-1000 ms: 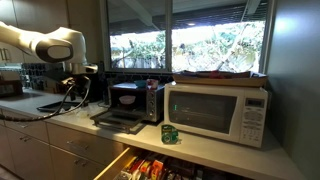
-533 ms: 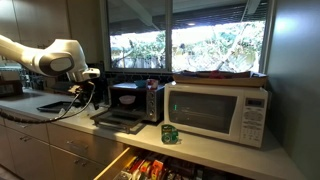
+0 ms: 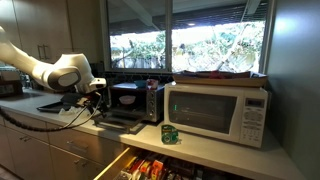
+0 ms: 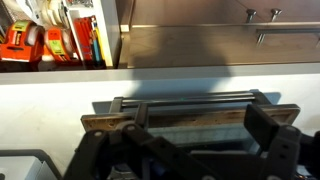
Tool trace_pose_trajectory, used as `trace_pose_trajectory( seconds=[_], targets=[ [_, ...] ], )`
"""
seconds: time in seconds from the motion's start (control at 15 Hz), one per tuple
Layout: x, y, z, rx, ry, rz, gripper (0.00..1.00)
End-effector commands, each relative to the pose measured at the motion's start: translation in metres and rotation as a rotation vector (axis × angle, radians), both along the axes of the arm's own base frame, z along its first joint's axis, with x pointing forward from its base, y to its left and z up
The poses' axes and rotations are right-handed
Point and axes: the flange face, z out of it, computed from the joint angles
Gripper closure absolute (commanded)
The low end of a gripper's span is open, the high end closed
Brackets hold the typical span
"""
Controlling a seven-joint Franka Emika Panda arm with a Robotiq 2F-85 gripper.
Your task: Push the tray into the oven
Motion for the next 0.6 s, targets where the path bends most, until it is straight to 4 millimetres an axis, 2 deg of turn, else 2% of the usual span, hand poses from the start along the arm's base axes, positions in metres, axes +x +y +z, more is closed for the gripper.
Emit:
trace_pose_trajectory(
  seconds=[0.0,0.4,0.47,0.53],
  targets=[
    [0.0,0.0,0.001,0.0,0.0,0.0,0.0],
    [0.033,0.002,-0.032,0.01,-0.184,0.014,0.0],
    [0.037,0.004,-0.034,0.033,-0.189,0.016,0.0],
    [0.027,0.002,-0.023,0.008,-0.177,0.003,0.0]
  ],
)
